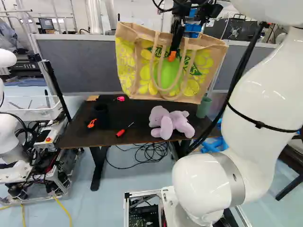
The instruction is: Pick up the bag on the ground and place it on the table
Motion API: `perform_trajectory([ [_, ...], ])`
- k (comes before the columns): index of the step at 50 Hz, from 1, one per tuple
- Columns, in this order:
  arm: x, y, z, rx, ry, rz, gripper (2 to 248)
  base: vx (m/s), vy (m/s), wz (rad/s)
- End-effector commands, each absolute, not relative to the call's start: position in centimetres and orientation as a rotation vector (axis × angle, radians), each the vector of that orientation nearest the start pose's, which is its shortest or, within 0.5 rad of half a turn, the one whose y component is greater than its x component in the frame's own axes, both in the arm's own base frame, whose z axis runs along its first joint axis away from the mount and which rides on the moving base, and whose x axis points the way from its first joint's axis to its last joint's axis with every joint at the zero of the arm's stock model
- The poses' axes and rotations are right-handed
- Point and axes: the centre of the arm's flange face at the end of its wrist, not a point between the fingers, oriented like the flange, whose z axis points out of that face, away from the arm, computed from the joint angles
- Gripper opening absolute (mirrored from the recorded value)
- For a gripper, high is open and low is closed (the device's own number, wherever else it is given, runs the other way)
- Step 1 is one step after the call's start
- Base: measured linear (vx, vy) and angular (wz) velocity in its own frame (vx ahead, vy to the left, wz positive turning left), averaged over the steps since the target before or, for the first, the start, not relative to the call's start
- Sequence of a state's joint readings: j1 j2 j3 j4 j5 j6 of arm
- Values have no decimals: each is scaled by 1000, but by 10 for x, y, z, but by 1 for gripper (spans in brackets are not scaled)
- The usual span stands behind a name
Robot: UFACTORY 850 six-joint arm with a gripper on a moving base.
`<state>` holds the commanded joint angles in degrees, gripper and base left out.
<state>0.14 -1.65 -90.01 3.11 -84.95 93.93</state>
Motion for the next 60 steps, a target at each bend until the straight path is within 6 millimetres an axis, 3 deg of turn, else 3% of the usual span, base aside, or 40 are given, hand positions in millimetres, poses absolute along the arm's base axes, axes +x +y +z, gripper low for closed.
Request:
perform_trajectory([
  [31,448,6,802,-2052,2290,20,21,0,0,0],
  [60,496,1,802,-2035,2294,9,21,0,0,0],
])
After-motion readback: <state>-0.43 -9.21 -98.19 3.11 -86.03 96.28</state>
